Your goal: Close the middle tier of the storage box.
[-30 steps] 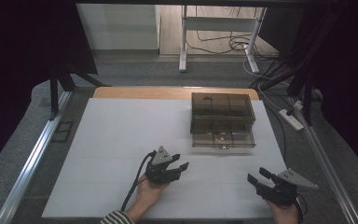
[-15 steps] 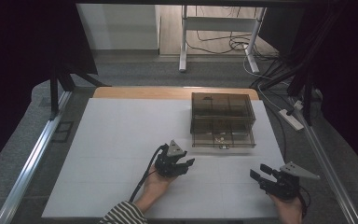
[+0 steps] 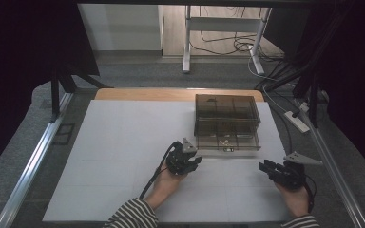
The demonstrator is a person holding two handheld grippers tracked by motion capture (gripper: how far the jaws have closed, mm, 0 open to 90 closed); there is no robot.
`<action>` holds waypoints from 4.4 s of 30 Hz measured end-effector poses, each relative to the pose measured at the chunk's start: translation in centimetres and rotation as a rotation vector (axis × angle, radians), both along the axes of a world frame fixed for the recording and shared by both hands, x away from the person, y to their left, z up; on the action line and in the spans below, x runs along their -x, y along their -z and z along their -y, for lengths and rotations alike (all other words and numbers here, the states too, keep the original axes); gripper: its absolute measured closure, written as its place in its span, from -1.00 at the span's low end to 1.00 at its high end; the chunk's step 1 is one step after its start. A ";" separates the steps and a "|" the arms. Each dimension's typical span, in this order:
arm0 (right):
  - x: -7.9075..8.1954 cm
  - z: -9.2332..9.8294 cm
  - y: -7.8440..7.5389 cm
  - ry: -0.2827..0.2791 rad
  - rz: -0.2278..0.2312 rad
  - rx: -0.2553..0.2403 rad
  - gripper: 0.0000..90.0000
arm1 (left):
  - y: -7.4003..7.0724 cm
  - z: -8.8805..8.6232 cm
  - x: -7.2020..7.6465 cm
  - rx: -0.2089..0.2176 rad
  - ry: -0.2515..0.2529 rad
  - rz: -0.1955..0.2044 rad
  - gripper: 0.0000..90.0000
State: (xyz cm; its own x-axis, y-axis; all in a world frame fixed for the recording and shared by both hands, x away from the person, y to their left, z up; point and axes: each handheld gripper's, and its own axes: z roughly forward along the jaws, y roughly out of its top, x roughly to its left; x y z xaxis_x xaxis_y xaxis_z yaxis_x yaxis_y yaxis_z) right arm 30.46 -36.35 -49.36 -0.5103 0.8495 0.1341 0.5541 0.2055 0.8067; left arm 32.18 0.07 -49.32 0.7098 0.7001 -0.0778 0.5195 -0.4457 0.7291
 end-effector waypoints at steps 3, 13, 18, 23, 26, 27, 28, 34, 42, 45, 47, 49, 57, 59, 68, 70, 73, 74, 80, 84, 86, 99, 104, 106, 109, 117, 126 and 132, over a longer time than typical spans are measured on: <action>-0.8 -0.3 -0.1 -0.011 -0.018 0.014 0.71 | 0.0 0.2 -0.4 -0.005 0.013 -0.014 0.64; -3.2 -1.0 -0.4 -0.030 -0.069 0.057 0.99 | 0.3 0.7 -2.0 -0.001 0.015 -0.079 0.97; -4.3 -1.2 -0.3 -0.024 -0.104 0.070 0.99 | 0.3 0.7 -2.4 -0.009 -0.002 -0.082 0.97; -5.1 -1.1 -0.2 -0.003 -0.123 0.060 0.99 | 0.3 0.9 -2.9 0.002 -0.029 -0.094 0.97; -5.5 -1.1 -0.3 0.007 -0.129 0.061 0.99 | 0.4 1.0 -3.3 0.004 -0.034 -0.102 0.97; -5.6 -1.1 -0.3 0.008 -0.130 0.063 0.99 | 0.4 1.1 -3.4 0.003 -0.035 -0.104 0.97; -5.7 -1.1 -0.4 0.011 -0.129 0.064 0.99 | 0.5 1.1 -3.5 0.003 -0.034 -0.105 0.97; -6.3 -1.3 -0.6 0.000 -0.132 0.085 0.99 | 0.7 1.0 -4.1 0.000 -0.040 -0.119 0.97; -6.5 -1.5 -0.8 -0.002 -0.128 0.086 0.99 | 0.4 1.2 -4.4 -0.003 -0.035 -0.115 0.97; -6.5 -1.4 -0.9 0.004 -0.119 0.075 0.99 | 0.2 1.3 -4.7 -0.010 -0.032 -0.113 0.97; -6.6 -1.3 -1.0 0.007 -0.119 0.066 0.99 | 0.1 1.3 -4.9 -0.013 -0.031 -0.115 0.97; -6.7 -1.4 -1.0 0.009 -0.120 0.067 0.99 | 0.0 1.3 -5.1 -0.006 -0.036 -0.116 0.97; -7.4 -1.6 -1.1 0.022 -0.114 0.061 0.99 | -0.3 1.4 -5.7 -0.011 -0.041 -0.109 0.97; -7.6 -1.6 -1.2 0.026 -0.117 0.056 0.99 | -0.4 1.4 -5.9 -0.009 -0.048 -0.107 0.97; -8.4 -2.0 -1.6 0.035 -0.114 0.060 0.99 | -0.8 1.5 -6.8 0.000 -0.066 -0.118 0.97; -8.6 -2.0 -1.7 0.036 -0.112 0.061 0.99 | -1.0 1.6 -7.0 -0.011 -0.067 -0.117 0.97; -8.8 -2.2 -1.7 0.036 -0.116 0.064 0.99 | -1.1 1.6 -7.1 -0.010 -0.070 -0.113 0.97; -8.8 -2.3 -1.7 0.036 -0.118 0.065 0.99 | -1.1 1.7 -7.1 -0.009 -0.071 -0.113 0.97; -9.1 -2.4 -1.7 0.043 -0.117 0.067 0.99 | -1.0 1.7 -7.4 -0.011 -0.074 -0.109 0.97; -9.4 -2.4 -1.7 0.049 -0.118 0.064 0.99 | -1.0 1.7 -7.6 -0.009 -0.079 -0.107 0.97; -9.6 -2.5 -1.6 0.057 -0.119 0.064 0.99 | -1.1 1.7 -7.7 -0.009 -0.084 -0.105 0.97; -10.5 -2.8 -1.5 0.076 -0.113 0.073 0.99 | -1.4 1.8 -8.6 -0.003 -0.117 -0.098 0.97; -10.8 -2.9 -1.4 0.084 -0.109 0.071 0.99 | -1.3 2.0 -8.9 -0.021 -0.124 -0.095 0.97; -11.0 -3.0 -1.4 0.089 -0.110 0.072 0.99 | -1.2 2.0 -9.0 -0.021 -0.130 -0.097 0.97; -11.2 -3.1 -1.3 0.093 -0.110 0.073 0.99 | -1.1 2.0 -9.2 -0.023 -0.135 -0.097 0.97; -11.8 -3.4 -1.1 0.106 -0.109 0.081 0.99 | -0.7 2.2 -9.7 -0.035 -0.152 -0.097 0.97; -12.3 -3.6 -1.0 0.124 -0.094 0.115 0.99 | -0.6 2.3 -10.3 -0.057 -0.170 -0.090 0.97; -12.5 -3.6 -1.0 0.138 -0.064 0.125 0.98 | -0.5 1.9 -10.7 -0.053 -0.184 -0.091 0.97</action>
